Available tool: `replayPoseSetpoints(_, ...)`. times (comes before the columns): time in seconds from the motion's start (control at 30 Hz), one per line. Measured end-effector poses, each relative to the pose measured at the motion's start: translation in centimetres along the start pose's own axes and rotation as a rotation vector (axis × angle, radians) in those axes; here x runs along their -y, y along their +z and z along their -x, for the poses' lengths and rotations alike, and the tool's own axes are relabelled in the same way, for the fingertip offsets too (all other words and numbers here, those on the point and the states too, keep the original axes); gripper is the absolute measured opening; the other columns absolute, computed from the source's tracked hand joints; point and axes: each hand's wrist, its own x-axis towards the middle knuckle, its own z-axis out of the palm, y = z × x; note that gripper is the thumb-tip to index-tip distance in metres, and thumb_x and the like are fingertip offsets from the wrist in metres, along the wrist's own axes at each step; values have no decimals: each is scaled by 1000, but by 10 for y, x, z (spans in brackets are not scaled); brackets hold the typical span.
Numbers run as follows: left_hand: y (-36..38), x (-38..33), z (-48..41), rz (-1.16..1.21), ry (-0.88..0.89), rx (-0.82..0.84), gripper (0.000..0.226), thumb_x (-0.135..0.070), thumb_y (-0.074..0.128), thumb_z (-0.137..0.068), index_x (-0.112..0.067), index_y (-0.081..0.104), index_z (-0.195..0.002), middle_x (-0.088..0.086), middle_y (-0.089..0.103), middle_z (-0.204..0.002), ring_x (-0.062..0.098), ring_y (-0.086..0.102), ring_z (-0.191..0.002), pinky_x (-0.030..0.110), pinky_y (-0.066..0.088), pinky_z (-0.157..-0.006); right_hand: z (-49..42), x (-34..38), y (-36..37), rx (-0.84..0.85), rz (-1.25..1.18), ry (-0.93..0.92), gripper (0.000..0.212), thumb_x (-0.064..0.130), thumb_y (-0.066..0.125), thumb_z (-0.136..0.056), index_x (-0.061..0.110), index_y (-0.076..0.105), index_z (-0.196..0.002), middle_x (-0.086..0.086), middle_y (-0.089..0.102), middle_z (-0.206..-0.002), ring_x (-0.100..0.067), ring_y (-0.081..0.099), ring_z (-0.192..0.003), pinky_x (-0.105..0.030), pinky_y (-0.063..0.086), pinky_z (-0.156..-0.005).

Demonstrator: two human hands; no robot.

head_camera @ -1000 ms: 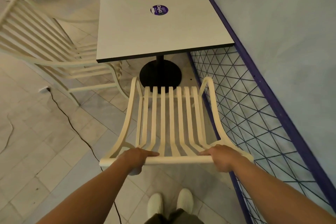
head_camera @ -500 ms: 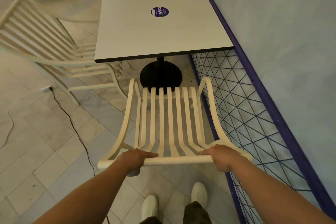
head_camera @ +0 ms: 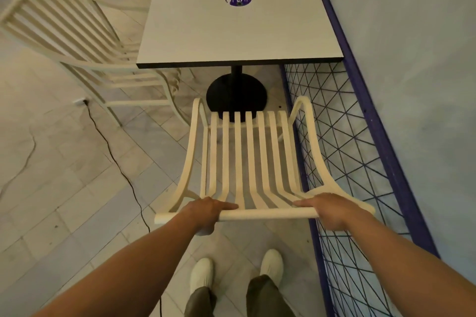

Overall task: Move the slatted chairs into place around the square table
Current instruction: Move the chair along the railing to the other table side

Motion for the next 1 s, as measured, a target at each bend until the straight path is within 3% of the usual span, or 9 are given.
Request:
replayPoseSetpoints(0.37, -5, -43, -18, 30, -35, -8, 87, -6, 68, -90, -54, 28, -151, 2, 58, -127, 23, 62, -107, 34, 53, -93, 0, -46, -14, 9, 39, -25, 88, 0, 52, -88, 65, 27, -142, 0, 58, -126, -21, 58, -102, -37, 52, -88)
replayPoseSetpoints(0.6, -8, -47, -18, 43, -38, -6, 87, -5, 67, -91, -54, 28, -151, 1, 57, -129, 23, 62, -108, 35, 52, -93, 2, -48, -13, -6, 57, -63, 82, 2, 55, -90, 58, 30, -145, -1, 58, -122, -21, 57, -102, -34, 49, -86)
replayPoseSetpoints(1.0, -10, -38, -22, 24, 23, -15, 86, -5, 68, -90, -51, 30, -152, 1, 57, -127, 25, 61, -111, 36, 50, -96, 5, -39, -12, -29, 54, 0, 85, 2, 56, -88, 64, 31, -142, 3, 59, -124, -18, 58, -100, -31, 49, -82)
